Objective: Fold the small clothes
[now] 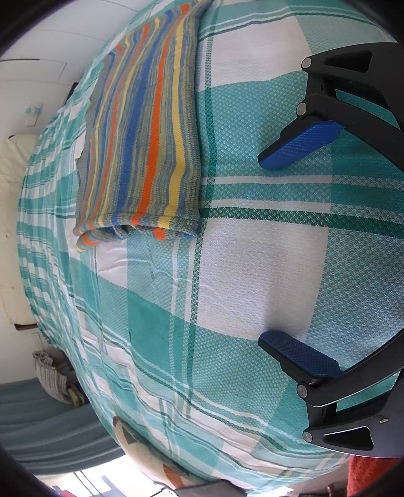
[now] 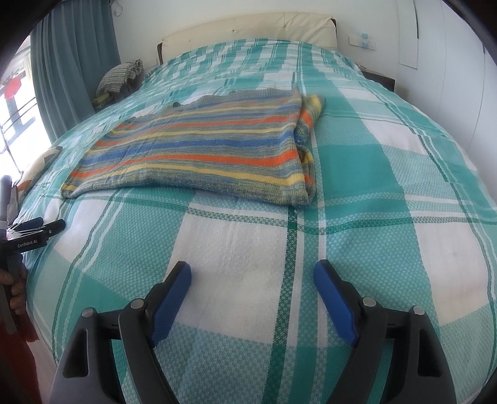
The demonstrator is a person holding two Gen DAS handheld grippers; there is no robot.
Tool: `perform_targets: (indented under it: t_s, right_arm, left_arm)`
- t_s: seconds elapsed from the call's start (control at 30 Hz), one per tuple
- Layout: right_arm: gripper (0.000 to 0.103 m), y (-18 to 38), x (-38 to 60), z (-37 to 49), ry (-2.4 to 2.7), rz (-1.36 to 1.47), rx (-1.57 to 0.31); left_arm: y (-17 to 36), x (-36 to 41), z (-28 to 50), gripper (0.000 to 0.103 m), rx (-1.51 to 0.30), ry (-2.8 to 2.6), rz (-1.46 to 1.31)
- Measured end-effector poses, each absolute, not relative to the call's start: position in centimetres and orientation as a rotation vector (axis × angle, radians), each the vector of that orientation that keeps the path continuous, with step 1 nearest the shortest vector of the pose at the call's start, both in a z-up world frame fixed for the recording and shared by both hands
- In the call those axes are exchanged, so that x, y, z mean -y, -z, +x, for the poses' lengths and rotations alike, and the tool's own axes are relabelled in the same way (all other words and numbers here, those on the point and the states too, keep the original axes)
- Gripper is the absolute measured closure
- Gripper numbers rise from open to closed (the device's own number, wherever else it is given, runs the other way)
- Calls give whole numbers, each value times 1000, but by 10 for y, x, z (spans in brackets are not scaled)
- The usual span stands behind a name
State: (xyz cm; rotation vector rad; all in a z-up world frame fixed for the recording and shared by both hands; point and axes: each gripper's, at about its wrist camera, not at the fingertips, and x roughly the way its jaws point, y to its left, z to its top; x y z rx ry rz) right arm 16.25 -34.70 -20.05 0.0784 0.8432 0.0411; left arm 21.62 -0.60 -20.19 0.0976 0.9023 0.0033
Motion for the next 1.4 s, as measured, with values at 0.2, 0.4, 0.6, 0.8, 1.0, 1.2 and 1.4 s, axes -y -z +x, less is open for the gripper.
perform_targets:
  t_s: [0.2, 0.4, 0.6, 0.8, 1.0, 1.2, 1.4]
  right_arm:
    - [20, 199, 344, 163, -38, 57, -862]
    - [23, 160, 359, 165, -89, 180, -839]
    - [47, 150, 373, 217, -129, 205, -889]
    - [96, 179, 386, 258, -111, 192, -1068]
    - [97, 175, 383, 245, -85, 156, -1114]
    - [92, 177, 389, 243, -108, 206, -1082]
    - [24, 154, 404, 196, -89, 285, -873]
  left_arm:
    - [202, 6, 215, 0, -900, -2, 97]
    - [202, 7, 215, 0, -896, -10, 103]
    - [202, 8, 214, 0, -894, -10, 103]
    - [202, 8, 213, 0, -892, -6, 101]
    - [202, 8, 215, 0, -900, -6, 102]
    - [203, 8, 214, 0, -888, -9, 104]
    - [204, 9, 212, 0, -880, -11, 107]
